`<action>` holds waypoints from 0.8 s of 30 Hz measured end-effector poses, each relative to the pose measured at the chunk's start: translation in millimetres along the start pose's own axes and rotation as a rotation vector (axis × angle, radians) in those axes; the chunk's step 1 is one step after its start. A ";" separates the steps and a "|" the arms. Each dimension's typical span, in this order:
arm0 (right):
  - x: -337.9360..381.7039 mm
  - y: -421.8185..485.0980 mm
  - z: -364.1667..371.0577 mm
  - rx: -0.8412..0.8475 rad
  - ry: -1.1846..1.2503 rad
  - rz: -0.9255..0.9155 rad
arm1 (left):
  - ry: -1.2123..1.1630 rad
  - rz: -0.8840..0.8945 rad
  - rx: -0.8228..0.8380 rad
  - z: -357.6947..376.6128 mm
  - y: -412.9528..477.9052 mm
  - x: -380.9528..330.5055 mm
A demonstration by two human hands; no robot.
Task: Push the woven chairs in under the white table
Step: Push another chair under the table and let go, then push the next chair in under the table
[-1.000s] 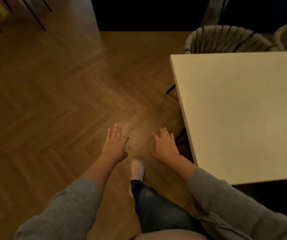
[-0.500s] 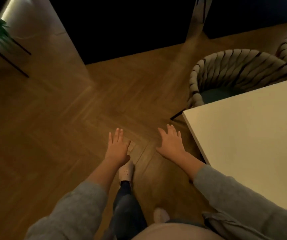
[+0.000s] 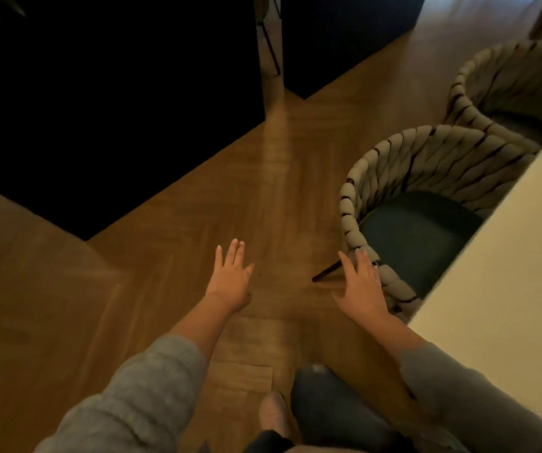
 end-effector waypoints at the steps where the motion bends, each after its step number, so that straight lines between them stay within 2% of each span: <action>1: -6.2 15.7 -8.3 -0.046 0.048 0.040 | 0.019 0.031 -0.022 -11.9 24.5 3.4; 7: -49.8 114.2 -43.4 -0.204 0.390 0.358 | 0.156 0.226 -0.211 -103.5 166.9 -3.0; 18: -90.7 254.2 -73.9 -0.123 0.744 0.600 | 0.449 0.697 -0.387 -257.8 369.6 -70.0; 24: -122.0 287.7 -90.5 -0.269 0.971 0.665 | 0.685 0.977 -0.474 -312.2 453.0 -137.4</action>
Point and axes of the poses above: each hand's wrist, its own y-axis towards the middle knuckle, its own z-axis out of the palm, x = y × z, the point moved 8 cm from there along y, towards the middle knuckle, and after that the axes turned 15 degrees about y, right-handed, at the moved point
